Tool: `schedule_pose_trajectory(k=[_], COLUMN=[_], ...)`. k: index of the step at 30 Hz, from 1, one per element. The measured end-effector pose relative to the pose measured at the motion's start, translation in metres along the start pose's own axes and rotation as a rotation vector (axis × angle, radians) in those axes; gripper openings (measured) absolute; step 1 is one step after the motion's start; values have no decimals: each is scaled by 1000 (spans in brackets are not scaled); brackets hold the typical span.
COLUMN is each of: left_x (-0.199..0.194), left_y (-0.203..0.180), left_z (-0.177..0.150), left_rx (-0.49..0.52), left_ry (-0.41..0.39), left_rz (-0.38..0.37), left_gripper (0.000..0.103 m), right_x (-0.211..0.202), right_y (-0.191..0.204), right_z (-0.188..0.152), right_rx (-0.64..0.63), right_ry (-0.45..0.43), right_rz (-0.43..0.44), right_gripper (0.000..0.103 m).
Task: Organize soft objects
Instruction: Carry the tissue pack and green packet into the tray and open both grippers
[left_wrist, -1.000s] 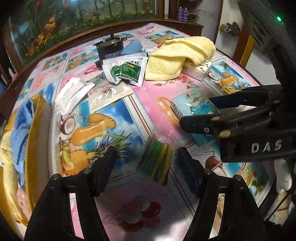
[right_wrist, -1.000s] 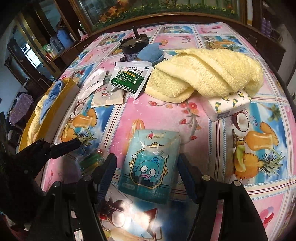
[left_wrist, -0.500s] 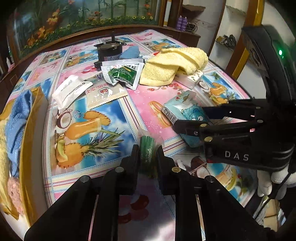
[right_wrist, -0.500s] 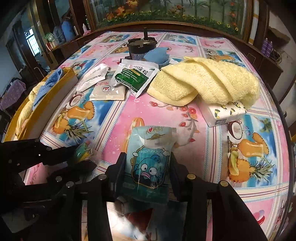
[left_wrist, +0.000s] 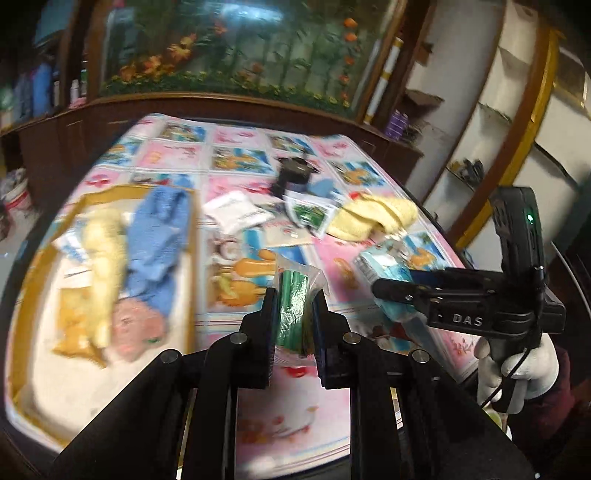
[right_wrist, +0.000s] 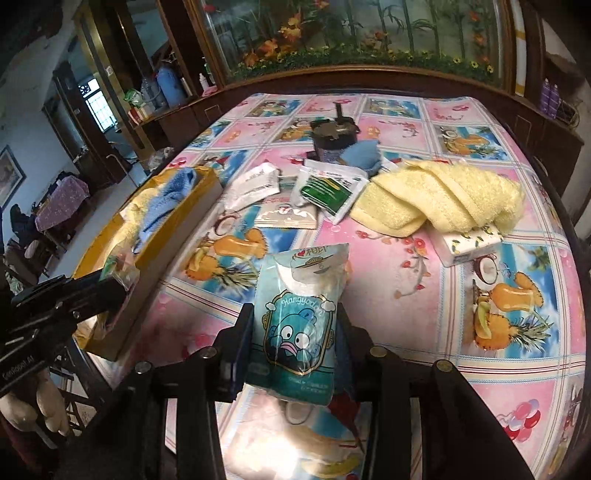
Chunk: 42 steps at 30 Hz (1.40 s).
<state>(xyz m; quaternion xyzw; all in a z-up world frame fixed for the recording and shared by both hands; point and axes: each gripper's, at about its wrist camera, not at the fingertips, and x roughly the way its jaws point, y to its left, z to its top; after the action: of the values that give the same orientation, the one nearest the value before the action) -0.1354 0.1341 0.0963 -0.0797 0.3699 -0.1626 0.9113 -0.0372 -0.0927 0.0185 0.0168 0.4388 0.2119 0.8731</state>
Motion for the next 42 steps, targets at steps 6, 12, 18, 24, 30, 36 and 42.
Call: schedule_pose_trajectory(k=[6,12,18,24,30,36,42], left_x=[-38,-45,-39,-38,-53,-60,-63], left_y=[60,109,139,154,151,138,132], left_z=[-11,-29,-40,-44,-37,-32,-30], left_rx=[-129,-238,-301,-347,-343,-283,-269], left_ry=[-47,-33,0,-7,-59,-107,-114], left_rz=[125,212,272,270,359,484,525], left_gripper=[17,17,17,19,46,58,59], right_x=[5,22,49,79,107,106,105], right_y=[51,108,161,199,216,227,227], right_z=[13,23,29,25,14,6,6], right_rx=[-50,-113,-181,-234,-255,-310,-306], right_ry=[21,59,107,162,217,172,163], right_rz=[149,263,329,355,342,296,323], right_gripper=[40,40,40,40,41,52,53])
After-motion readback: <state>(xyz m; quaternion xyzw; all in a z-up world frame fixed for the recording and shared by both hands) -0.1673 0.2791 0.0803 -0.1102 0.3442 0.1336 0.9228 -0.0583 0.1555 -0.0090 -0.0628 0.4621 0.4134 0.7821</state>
